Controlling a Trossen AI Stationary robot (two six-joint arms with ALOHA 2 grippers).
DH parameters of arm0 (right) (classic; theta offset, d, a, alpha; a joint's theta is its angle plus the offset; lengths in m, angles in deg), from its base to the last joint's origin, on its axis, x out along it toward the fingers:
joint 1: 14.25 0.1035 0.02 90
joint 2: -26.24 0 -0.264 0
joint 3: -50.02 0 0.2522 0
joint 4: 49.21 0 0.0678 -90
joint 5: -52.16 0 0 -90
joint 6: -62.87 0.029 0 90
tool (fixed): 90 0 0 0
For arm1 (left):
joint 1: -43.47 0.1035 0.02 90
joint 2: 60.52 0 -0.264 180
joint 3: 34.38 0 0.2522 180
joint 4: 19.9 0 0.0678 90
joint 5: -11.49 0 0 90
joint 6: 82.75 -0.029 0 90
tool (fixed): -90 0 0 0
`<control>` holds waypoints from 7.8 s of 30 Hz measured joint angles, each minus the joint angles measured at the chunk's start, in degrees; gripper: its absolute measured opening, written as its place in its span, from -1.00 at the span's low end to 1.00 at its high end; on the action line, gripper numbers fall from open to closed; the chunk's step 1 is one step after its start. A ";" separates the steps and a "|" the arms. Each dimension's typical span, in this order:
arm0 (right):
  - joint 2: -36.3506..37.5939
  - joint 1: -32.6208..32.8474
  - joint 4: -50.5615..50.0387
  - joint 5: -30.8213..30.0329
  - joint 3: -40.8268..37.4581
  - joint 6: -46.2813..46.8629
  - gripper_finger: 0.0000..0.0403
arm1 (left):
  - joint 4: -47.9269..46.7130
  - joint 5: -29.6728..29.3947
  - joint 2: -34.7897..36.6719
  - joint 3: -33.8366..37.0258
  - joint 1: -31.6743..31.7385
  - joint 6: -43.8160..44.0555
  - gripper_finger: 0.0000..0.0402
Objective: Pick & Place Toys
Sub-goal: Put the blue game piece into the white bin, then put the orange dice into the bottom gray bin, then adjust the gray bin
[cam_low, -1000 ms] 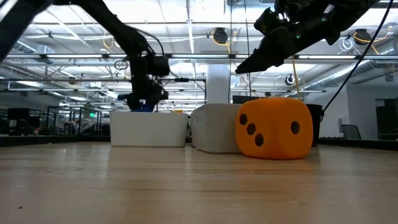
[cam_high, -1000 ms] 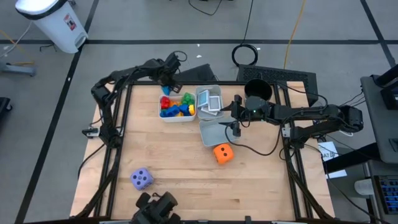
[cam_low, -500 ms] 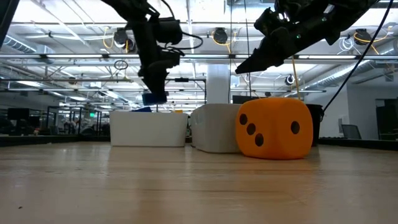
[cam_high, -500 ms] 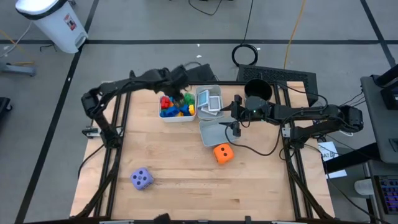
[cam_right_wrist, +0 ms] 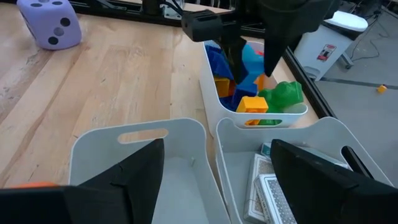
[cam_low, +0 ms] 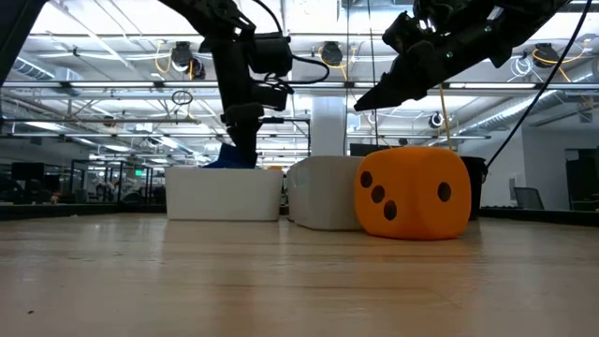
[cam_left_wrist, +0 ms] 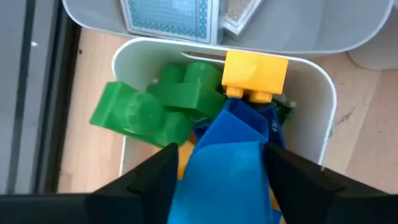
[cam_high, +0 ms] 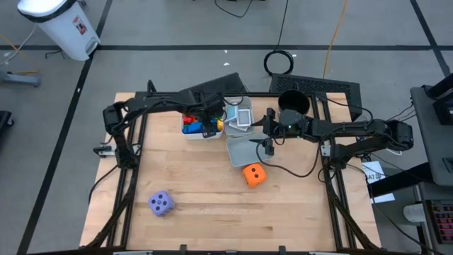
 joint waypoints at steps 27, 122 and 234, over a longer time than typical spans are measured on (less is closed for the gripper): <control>0.00 -0.01 0.00 -0.01 0.00 -0.09 0.34 | -0.02 3.28 5.67 -3.75 -0.51 -1.34 0.59; -17.93 43.76 -33.44 -41.02 20.30 -1.65 -0.21 | 65.65 25.27 51.79 56.78 -2.28 32.62 0.59; -20.28 14.95 -38.78 -6.29 20.27 6.47 -0.03 | 70.17 24.83 51.77 56.81 -2.35 30.72 0.59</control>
